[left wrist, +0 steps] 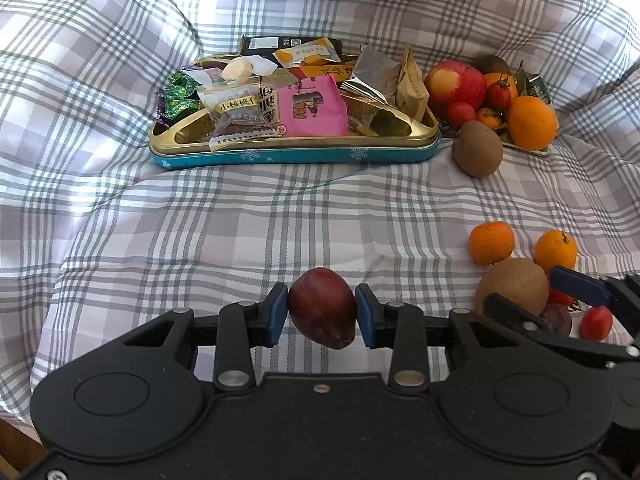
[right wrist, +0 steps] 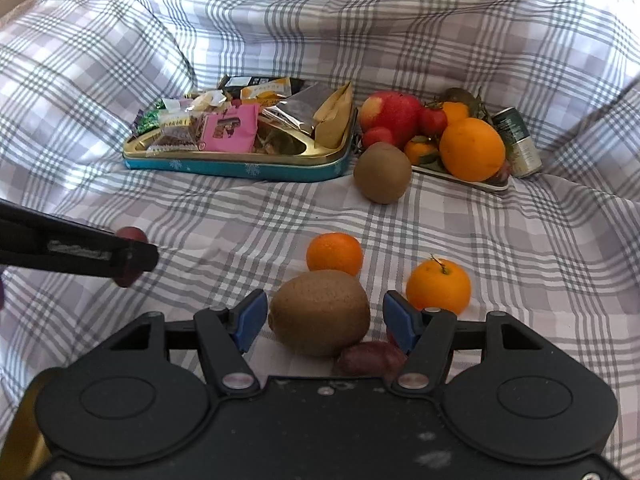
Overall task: Organize fruits
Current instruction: 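Grasp a dark red plum with the left tool while the right tool reaches the kiwi, then grasp the kiwi with the right tool while the left tool carries the plum to the tray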
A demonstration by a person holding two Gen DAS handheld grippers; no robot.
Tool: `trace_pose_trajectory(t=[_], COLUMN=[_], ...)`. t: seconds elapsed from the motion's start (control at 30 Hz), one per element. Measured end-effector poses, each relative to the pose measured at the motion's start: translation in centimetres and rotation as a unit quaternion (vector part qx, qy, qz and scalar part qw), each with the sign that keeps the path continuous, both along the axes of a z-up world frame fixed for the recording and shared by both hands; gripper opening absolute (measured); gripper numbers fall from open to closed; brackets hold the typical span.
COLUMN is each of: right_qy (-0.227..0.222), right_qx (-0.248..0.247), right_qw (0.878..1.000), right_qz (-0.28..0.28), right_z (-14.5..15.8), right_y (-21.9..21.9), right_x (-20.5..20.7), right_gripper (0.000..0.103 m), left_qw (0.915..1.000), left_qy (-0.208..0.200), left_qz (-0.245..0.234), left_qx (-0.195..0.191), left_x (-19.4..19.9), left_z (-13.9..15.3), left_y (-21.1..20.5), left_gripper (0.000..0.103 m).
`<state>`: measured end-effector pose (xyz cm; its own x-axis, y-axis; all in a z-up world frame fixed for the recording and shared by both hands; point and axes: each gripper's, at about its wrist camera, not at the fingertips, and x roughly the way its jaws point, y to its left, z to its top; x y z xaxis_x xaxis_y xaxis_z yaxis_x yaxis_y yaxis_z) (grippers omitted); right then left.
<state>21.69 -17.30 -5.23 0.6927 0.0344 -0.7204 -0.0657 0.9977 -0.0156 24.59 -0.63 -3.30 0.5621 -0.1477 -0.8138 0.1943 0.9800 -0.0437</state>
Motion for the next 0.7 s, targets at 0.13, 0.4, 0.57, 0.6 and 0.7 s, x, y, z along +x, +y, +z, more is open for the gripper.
trace_pose_trajectory(t=[0.13,0.4,0.57,0.6,0.7], right_qy=[0.011,0.021,0.013,0.015,0.022], right_qx=[-0.004,-0.021,-0.026,-0.025,-0.010], right_qw=[1.000,0.999,0.999,0.999,1.000], right_qz=[0.005,0.016,0.013,0.015,0.012], right_z=[-1.1,-2.3,-2.4,-2.3,-2.0], right_y=[0.3,1.0,1.0,1.0,0.6], right_x=[0.9,1.5,1.6,1.6,1.8], right_gripper=[0.067,0.067,0.063,0.063,0.063], left_qw=[1.0000,0.9999,0.9998,0.9998,0.9998], left_qy=[0.003,0.010,0.011,0.010,0.006], left_qz=[0.000,0.003,0.006,0.006,0.007], left_qx=[-0.004,-0.010,-0.016,-0.016,-0.016], left_x=[-0.3,-1.0,-1.7,-1.9,-2.4], left_z=[0.1,0.0,0.3,0.4,0.8], left_y=[0.2,0.5,0.7,0.7,0.7], left_gripper=[0.046,0.046,0.046,0.046,0.046])
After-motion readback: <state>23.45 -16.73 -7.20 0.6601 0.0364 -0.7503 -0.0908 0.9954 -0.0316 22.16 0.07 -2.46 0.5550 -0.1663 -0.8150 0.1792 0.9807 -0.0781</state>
